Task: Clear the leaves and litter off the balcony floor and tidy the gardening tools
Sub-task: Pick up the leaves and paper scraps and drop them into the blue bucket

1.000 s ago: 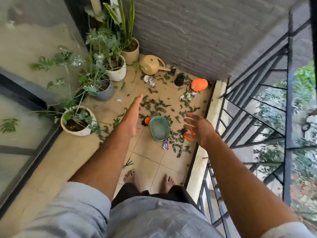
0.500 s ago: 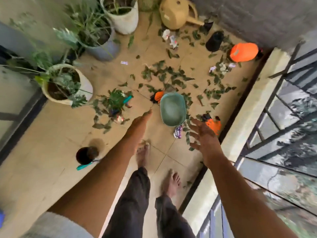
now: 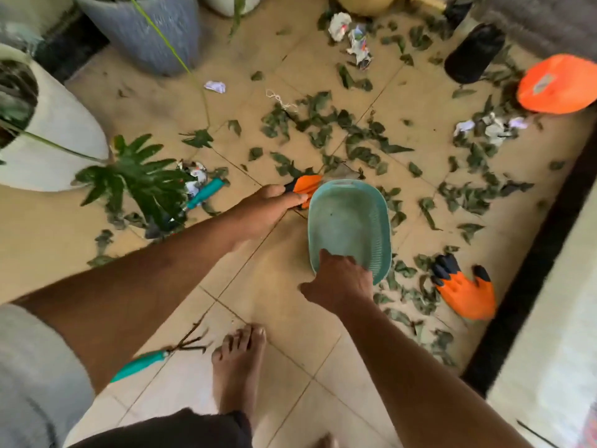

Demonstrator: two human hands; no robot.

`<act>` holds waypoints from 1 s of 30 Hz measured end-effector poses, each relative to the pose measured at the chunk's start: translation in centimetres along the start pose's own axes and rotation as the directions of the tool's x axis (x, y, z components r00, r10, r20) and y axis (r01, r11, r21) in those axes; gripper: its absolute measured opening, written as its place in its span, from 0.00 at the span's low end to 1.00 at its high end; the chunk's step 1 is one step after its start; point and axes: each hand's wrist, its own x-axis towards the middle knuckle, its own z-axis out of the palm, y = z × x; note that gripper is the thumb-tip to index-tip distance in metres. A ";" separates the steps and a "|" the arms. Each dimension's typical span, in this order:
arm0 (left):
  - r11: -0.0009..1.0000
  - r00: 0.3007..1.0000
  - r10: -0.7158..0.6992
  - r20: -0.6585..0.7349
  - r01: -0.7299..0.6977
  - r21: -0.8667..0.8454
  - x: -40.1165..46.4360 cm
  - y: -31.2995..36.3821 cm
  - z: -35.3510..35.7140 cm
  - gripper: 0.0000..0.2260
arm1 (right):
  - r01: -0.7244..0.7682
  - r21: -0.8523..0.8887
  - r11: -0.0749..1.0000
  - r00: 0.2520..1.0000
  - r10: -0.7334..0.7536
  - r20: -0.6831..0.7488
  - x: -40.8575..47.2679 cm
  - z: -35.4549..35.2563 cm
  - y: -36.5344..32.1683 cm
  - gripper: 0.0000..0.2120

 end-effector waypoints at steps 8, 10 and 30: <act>0.976 0.975 0.210 -0.070 -0.213 -0.043 3.1 0.4 4.5 0.16 | 0.100 -0.241 0.965 0.961 -0.031 0.275 5.0 -0.4 -1.3 0.13; 0.969 0.962 0.238 -0.134 -0.245 -0.038 2.8 1.3 4.3 0.14 | 0.120 -0.293 0.949 0.963 -0.040 0.265 4.8 -1.4 -2.3 0.14; 0.974 0.988 0.095 -0.125 -0.118 -0.193 1.0 -2.4 1.1 0.42 | -0.216 0.973 0.088 0.944 -0.235 0.231 5.7 -8.6 -1.4 0.16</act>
